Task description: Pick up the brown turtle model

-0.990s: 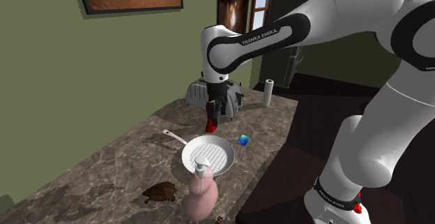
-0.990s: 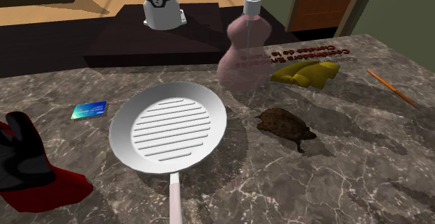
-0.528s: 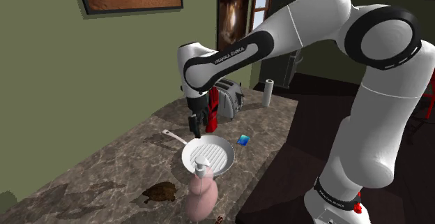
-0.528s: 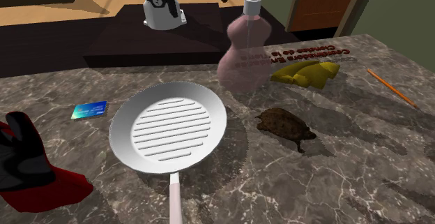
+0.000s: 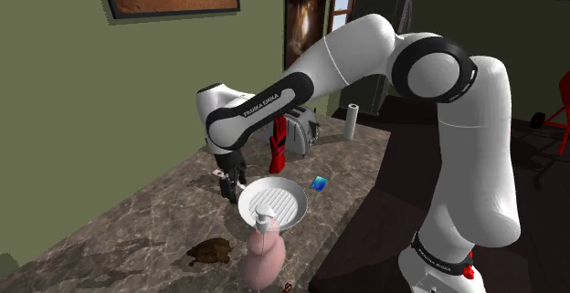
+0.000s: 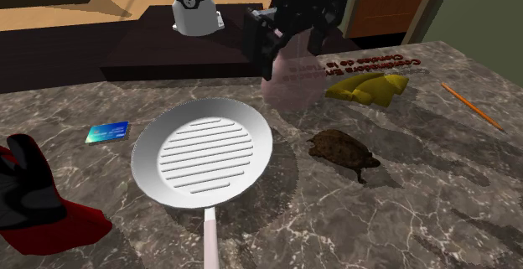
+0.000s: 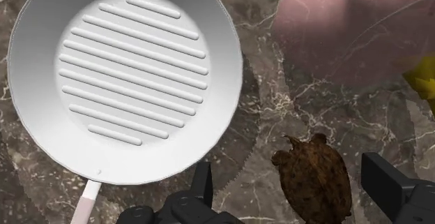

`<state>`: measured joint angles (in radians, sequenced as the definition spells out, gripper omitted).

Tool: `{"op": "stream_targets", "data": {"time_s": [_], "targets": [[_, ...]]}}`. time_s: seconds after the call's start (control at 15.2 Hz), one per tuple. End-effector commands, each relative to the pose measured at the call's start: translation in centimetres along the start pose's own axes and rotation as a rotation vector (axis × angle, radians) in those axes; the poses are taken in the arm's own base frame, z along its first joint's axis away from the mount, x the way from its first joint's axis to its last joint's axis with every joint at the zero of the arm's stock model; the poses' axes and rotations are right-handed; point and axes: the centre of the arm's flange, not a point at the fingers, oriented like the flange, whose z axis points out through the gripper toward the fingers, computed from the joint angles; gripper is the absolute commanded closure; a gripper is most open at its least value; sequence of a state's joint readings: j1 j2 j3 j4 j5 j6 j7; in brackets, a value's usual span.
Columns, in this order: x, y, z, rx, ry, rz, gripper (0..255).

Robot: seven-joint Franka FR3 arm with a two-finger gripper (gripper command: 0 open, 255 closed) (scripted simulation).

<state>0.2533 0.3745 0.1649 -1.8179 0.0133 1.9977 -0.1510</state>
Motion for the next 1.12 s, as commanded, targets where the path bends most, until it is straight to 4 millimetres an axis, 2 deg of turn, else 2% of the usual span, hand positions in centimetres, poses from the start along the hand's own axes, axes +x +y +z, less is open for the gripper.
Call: {"op": "stream_targets", "data": {"time_s": [0.0,0.79,0.99,1.06], "targets": [[2.0,-0.9,1.7,-0.007,-0.009,-0.033,0],[13.9,-8.0,10.9,-0.051,-0.058,-0.228,0],[16.6,-10.0,13.3,-0.062,-0.071,-0.276,0],[16.7,-10.0,13.8,-0.062,-0.071,-0.276,0]]}}
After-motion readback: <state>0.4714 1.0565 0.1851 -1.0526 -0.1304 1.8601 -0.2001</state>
